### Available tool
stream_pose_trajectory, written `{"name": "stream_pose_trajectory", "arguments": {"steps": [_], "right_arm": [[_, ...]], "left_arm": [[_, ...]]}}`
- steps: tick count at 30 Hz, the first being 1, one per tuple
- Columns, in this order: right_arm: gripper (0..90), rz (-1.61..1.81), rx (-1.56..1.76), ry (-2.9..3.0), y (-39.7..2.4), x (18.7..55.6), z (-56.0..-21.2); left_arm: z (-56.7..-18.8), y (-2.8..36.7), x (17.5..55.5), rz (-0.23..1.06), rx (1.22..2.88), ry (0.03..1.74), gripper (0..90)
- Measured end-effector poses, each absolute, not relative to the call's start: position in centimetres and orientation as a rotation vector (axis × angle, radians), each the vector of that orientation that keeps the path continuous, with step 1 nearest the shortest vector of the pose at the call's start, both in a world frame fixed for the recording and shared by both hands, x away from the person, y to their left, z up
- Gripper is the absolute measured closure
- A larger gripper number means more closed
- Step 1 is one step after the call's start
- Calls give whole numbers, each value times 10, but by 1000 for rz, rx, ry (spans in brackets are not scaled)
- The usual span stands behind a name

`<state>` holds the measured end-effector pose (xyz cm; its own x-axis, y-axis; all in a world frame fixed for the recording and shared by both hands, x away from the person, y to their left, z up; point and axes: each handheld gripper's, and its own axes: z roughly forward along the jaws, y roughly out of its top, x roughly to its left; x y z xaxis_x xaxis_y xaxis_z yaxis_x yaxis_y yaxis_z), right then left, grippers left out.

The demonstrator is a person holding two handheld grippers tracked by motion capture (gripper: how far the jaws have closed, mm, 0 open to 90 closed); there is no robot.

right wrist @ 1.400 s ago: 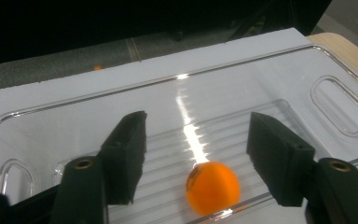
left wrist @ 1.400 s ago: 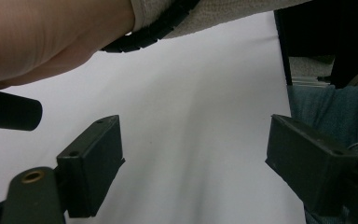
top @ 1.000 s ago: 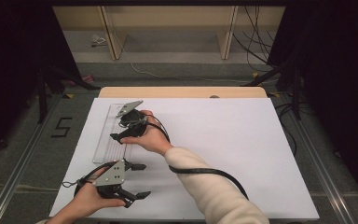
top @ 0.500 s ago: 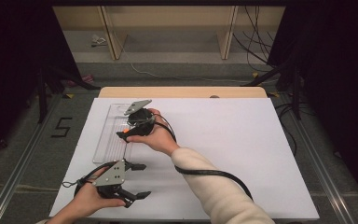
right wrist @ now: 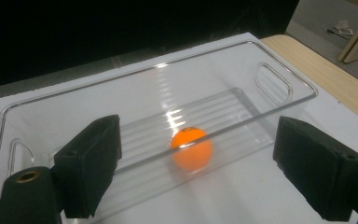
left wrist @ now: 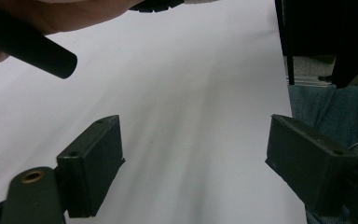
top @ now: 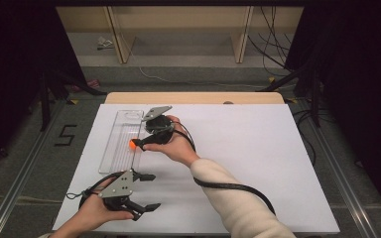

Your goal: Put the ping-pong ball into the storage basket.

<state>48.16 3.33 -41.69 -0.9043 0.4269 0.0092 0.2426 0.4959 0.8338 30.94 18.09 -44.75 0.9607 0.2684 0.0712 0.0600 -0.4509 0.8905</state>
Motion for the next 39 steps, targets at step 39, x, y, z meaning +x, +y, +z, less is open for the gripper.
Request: {"name": "stream_pose_trajectory", "arguments": {"steps": [39], "right_arm": [[163, 1305, 727, 2467, -66, 472, -421]], "left_arm": [[-448, 182, 310, 248, 2032, 243, 181]]}}
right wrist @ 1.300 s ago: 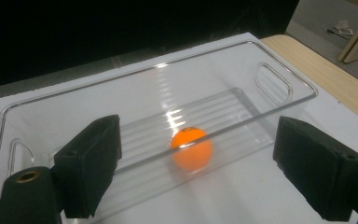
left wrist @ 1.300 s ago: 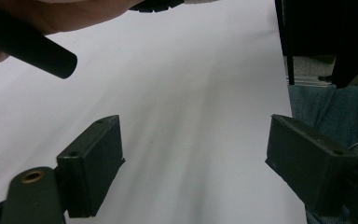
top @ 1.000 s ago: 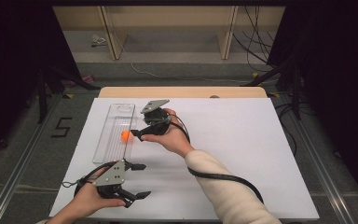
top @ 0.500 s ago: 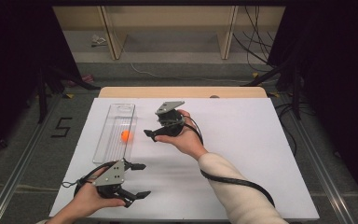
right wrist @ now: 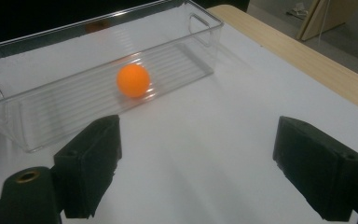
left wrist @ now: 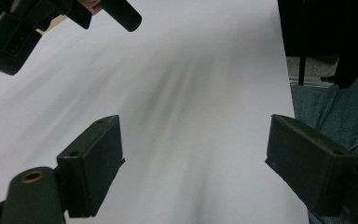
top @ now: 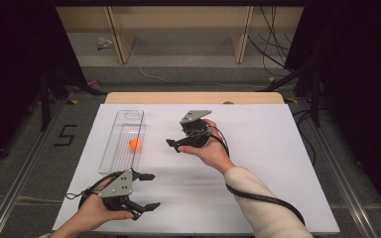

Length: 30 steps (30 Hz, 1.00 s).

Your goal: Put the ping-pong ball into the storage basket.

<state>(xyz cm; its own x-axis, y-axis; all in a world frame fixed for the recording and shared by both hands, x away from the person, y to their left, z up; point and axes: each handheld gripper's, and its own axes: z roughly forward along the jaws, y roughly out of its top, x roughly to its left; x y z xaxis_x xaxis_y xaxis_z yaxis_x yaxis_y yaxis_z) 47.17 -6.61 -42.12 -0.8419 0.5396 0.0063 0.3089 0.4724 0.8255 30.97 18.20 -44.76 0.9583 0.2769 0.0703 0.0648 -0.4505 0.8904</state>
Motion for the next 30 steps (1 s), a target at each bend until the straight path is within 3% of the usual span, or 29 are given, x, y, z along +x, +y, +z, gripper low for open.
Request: {"name": "stream_pose_trajectory", "arguments": {"steps": [30], "right_arm": [[162, 1297, 850, 2389, -141, 450, -425]], "left_arm": [[-448, 182, 310, 252, 2032, 251, 181]]}}
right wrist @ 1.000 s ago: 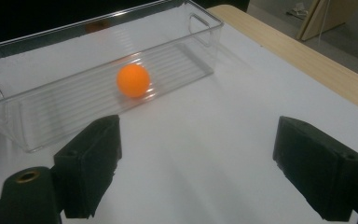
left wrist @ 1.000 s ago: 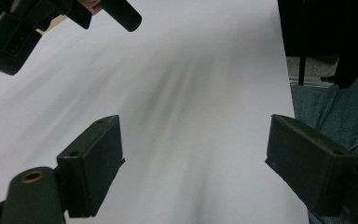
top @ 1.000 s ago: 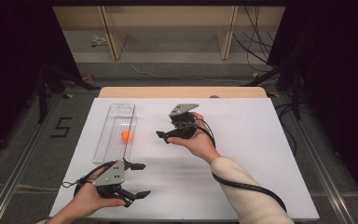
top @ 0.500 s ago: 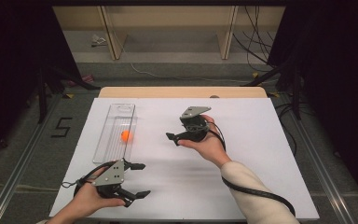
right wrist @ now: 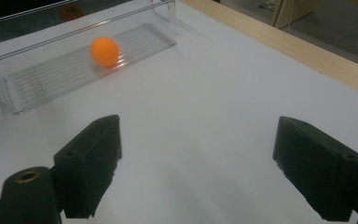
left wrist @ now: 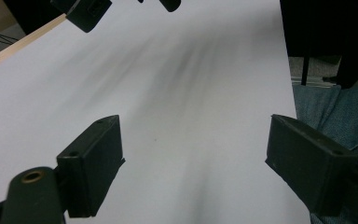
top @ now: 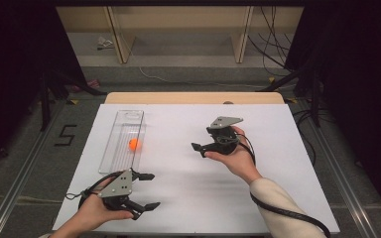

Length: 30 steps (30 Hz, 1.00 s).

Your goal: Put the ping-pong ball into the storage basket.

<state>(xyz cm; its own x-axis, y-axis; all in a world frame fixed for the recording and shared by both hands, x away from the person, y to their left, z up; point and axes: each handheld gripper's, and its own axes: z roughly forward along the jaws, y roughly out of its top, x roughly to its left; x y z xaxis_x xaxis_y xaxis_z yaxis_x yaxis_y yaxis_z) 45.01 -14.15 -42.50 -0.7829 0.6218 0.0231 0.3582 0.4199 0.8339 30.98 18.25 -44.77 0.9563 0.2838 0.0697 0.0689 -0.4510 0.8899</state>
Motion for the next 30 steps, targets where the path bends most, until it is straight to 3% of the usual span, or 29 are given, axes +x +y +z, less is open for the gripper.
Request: {"name": "stream_pose_trajectory", "arguments": {"steps": [30], "right_arm": [[162, 1311, 945, 2321, -202, 413, -427]], "left_arm": [[-448, 183, 310, 258, 2030, 253, 181]]}}
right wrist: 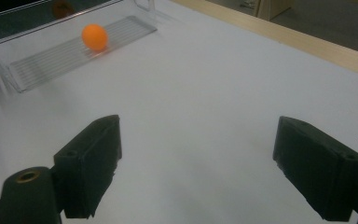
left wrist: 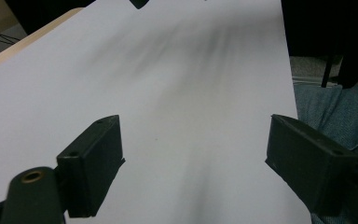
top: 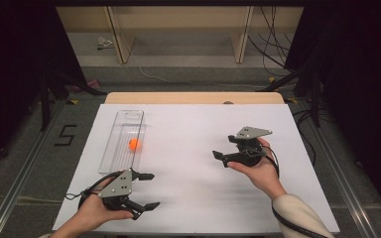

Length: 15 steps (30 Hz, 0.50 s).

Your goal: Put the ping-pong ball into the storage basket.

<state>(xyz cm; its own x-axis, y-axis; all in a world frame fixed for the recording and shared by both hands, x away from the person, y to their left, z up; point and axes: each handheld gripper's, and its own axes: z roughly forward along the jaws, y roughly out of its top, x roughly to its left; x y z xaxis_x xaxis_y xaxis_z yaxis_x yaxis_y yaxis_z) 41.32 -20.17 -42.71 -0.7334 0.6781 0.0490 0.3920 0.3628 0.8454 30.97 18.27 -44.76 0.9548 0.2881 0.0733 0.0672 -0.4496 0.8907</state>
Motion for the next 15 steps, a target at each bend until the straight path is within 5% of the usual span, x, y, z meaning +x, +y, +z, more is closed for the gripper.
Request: {"name": "stream_pose_trajectory", "arguments": {"steps": [15], "right_arm": [[162, 1305, 995, 2299, -229, 397, -429]], "left_arm": [[-448, 183, 310, 258, 2032, 254, 181]]}}
